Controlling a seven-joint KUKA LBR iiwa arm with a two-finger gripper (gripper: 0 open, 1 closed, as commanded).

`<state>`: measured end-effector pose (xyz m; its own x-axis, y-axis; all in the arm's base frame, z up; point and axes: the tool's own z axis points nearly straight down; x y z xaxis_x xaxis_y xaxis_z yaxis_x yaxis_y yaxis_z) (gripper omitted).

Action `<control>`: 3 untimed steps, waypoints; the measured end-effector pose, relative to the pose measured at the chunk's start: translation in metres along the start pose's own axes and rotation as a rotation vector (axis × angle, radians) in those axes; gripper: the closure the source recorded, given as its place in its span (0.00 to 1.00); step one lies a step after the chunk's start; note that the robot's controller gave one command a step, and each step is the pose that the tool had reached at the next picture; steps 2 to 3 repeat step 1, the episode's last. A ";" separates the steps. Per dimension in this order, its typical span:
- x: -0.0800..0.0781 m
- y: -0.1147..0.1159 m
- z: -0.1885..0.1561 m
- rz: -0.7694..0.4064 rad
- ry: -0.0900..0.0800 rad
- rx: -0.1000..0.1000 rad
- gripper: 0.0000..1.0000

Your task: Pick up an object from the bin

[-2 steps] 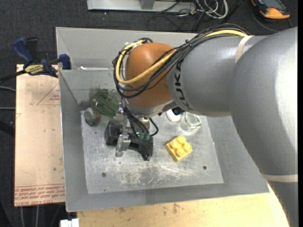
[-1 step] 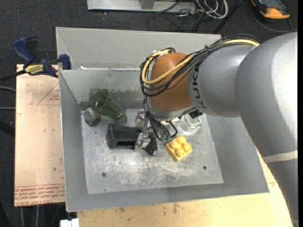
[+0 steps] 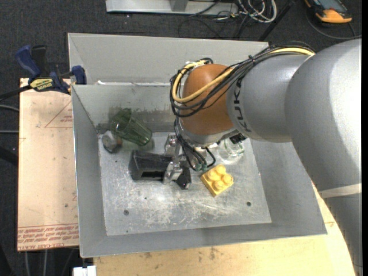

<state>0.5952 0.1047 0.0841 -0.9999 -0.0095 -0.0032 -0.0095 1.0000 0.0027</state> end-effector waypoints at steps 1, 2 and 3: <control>0.002 0.000 -0.130 0.008 0.007 0.003 1.00; 0.002 0.000 -0.130 0.008 0.007 0.003 1.00; 0.002 0.000 -0.130 0.008 0.007 0.003 1.00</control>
Offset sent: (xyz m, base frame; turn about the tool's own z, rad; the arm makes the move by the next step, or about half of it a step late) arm 0.0000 0.0000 0.0000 0.0000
